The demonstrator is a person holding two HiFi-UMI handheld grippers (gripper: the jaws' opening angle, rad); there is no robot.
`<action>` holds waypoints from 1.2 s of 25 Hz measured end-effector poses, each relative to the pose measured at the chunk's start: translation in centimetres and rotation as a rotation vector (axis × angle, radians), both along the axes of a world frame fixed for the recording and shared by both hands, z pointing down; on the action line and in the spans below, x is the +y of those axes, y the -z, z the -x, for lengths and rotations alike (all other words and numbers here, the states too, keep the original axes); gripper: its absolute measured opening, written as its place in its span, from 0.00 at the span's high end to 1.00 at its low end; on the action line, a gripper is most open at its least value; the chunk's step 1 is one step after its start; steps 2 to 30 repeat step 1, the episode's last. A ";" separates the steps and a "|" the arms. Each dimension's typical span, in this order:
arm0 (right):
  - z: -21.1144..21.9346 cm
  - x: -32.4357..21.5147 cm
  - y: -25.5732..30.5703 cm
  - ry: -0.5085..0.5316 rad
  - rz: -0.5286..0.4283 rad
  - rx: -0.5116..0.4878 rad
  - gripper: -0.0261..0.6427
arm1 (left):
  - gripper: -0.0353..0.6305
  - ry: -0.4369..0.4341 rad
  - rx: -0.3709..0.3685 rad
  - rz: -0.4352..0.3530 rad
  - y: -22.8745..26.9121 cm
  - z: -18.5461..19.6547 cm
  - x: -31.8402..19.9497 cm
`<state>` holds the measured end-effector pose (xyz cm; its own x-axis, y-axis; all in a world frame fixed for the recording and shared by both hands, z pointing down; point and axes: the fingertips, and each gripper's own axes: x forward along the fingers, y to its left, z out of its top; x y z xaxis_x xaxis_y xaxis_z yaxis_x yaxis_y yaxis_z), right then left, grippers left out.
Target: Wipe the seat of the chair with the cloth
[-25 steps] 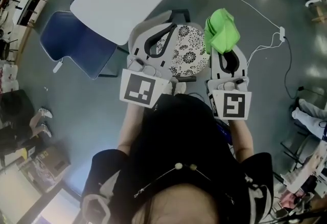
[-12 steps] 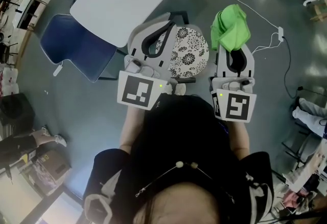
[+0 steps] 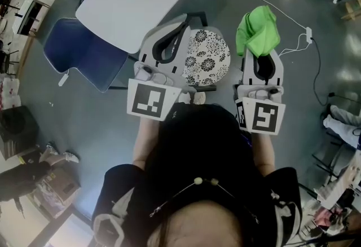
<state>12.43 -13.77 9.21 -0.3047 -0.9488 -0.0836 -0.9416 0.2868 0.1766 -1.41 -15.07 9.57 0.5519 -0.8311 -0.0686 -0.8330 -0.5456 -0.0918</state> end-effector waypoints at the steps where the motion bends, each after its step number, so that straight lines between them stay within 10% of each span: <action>1: 0.0 0.0 0.0 -0.002 0.002 -0.001 0.90 | 0.94 0.002 0.001 0.001 0.0 0.1 0.0; 30: 0.0 0.0 0.0 -0.002 0.002 -0.001 0.90 | 0.94 0.002 0.001 0.001 0.0 0.1 0.0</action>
